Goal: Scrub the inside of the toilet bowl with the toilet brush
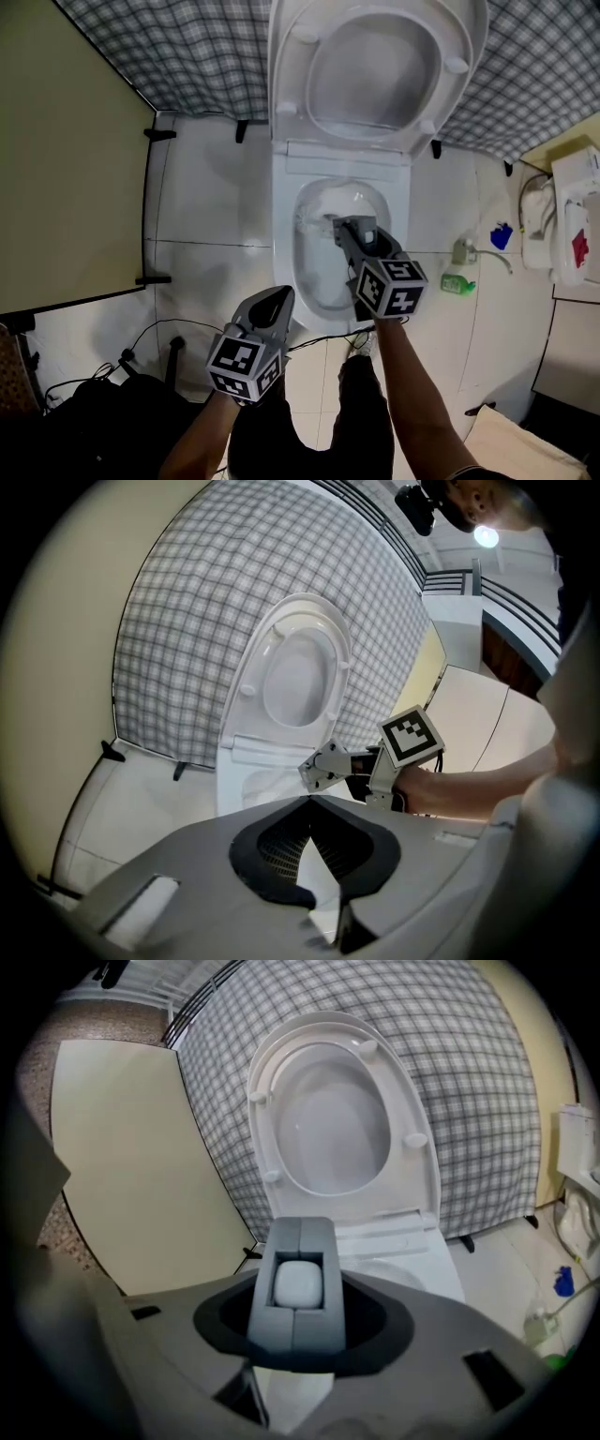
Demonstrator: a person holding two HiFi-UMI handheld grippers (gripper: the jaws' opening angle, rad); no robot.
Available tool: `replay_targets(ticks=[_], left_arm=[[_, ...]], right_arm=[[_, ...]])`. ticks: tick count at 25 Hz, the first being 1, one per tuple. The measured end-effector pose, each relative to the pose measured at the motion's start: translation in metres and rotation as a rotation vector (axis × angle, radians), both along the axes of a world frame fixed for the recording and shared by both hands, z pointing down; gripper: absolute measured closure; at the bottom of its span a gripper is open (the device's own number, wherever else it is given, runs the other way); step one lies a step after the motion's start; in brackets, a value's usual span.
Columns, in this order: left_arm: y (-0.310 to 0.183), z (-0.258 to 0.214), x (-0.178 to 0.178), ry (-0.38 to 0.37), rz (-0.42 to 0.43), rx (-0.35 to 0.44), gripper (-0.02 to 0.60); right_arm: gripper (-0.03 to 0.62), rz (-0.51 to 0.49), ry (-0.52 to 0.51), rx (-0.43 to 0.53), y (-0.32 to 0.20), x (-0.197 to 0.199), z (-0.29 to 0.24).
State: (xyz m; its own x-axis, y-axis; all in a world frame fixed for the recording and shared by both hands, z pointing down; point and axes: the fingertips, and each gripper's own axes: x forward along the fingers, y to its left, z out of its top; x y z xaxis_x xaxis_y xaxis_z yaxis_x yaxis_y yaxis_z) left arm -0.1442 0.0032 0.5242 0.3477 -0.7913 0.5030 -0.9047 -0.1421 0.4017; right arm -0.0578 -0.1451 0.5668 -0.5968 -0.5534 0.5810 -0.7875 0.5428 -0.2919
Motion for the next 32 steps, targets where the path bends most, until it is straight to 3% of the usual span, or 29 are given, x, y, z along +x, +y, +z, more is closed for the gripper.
replay_targets(ticks=[3, 7, 11, 16, 25, 32], left_arm=[[0.0, -0.014, 0.011, -0.004, 0.007, 0.003, 0.571], [-0.002, -0.04, 0.027, -0.02, 0.019, 0.013, 0.571], [-0.008, -0.025, 0.034, -0.012, 0.031, 0.031, 0.571], [-0.016, -0.037, 0.052, -0.024, 0.065, 0.05, 0.572], [-0.035, -0.05, 0.087, -0.041, 0.137, 0.081, 0.572], [-0.047, -0.057, 0.141, -0.034, 0.221, 0.092, 0.572]], right_arm=[[0.395, -0.045, 0.003, -0.035, 0.021, 0.008, -0.007], [0.395, -0.027, -0.017, -0.061, 0.037, 0.036, -0.03], [0.396, -0.021, 0.012, -0.037, 0.04, 0.063, -0.028], [0.396, -0.017, -0.022, 0.01, 0.041, 0.099, -0.066], [0.396, 0.079, -0.132, 0.089, 0.039, 0.165, -0.137], [0.396, 0.206, -0.182, 0.166, 0.041, 0.234, -0.176]])
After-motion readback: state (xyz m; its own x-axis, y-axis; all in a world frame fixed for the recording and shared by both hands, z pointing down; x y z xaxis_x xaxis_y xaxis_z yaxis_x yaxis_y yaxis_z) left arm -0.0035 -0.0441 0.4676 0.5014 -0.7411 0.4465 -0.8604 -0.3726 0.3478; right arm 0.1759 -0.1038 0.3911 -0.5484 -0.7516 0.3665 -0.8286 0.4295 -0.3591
